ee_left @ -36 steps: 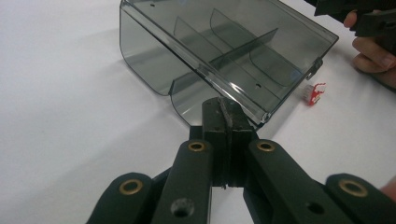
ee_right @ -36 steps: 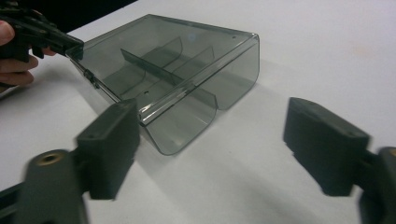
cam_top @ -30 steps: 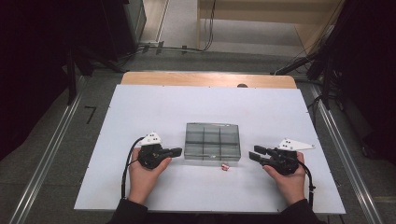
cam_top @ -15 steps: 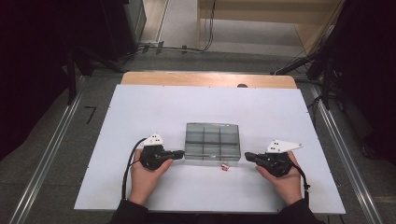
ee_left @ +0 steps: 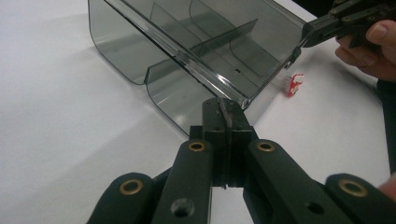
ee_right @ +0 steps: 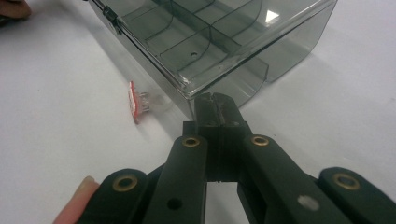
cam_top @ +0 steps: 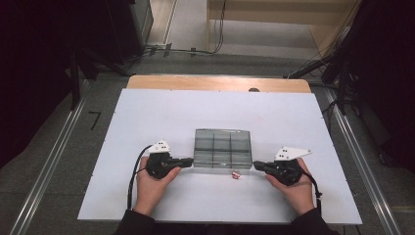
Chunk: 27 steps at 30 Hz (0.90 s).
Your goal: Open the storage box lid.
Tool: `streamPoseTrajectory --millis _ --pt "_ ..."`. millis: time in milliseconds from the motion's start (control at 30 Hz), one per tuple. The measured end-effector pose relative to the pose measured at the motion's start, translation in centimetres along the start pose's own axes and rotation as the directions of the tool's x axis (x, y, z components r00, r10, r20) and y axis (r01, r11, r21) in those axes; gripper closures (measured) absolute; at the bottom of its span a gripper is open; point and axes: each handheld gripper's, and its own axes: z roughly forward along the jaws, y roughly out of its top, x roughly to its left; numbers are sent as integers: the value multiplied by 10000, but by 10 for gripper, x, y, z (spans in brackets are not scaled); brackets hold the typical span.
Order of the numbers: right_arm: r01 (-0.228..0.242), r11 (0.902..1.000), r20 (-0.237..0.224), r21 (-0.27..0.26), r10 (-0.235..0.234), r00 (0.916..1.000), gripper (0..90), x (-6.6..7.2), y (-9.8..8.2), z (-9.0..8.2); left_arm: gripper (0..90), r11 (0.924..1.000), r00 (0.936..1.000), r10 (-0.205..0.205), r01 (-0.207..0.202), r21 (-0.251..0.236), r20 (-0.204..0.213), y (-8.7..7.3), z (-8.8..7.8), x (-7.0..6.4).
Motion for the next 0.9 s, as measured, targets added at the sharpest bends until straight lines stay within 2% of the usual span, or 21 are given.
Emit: streamPoseTrajectory --millis 433,900 --pt "-29 9999 -124 -111 28 9999 880 0 0 1 900 10000 10000 -33 33 -74 69 -1 0 0" --pt "-34 9999 -18 -145 33 10000 880 0 0 0 900 9998 9997 -84 87 -164 216 -2 1 1"
